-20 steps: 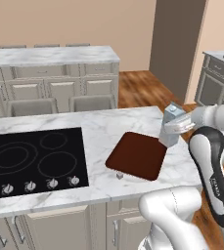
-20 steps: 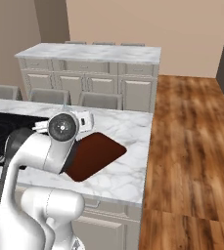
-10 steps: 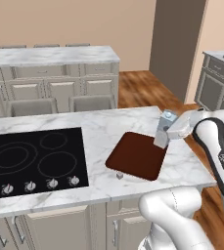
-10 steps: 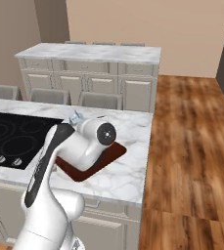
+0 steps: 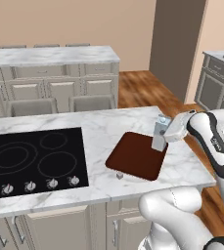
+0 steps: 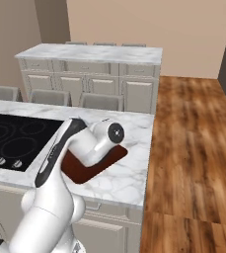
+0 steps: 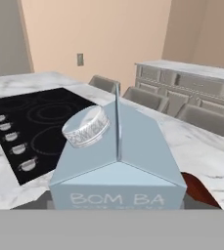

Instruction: Take out the milk from the fridge and place it on the tray on the counter. Then take the sugar cube near the tray and place it in the tray.

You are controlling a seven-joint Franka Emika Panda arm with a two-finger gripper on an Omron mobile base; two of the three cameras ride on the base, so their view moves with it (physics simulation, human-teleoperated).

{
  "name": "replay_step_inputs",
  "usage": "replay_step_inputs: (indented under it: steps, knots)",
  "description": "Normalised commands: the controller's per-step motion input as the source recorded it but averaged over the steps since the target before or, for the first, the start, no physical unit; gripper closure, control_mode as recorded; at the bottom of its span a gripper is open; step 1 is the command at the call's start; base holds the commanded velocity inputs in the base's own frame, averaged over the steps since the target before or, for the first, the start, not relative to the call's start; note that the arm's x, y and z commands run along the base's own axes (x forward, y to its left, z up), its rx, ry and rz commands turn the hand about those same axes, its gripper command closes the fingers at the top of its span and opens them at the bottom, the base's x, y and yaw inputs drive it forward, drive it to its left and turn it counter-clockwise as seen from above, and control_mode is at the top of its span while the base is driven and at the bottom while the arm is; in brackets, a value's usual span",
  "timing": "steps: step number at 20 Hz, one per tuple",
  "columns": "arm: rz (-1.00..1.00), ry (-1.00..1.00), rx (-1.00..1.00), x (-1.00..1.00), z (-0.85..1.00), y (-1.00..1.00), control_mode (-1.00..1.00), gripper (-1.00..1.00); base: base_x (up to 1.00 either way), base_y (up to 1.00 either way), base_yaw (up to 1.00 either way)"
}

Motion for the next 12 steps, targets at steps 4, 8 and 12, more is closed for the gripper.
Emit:
replay_step_inputs:
  steps: [4, 8, 12]
  knots:
    - [0.0, 0.0, 0.0, 0.31, -0.24, 0.0, -1.0, 1.0, 0.0, 0.0, 0.0]
    - [0.0, 0.0, 0.0, 0.31, -0.29, 0.0, -1.0, 1.0, 0.0, 0.0, 0.0]
    - [0.0, 0.0, 0.0, 0.32, -0.32, -0.07, -1.0, 1.0, 0.0, 0.0, 0.0]
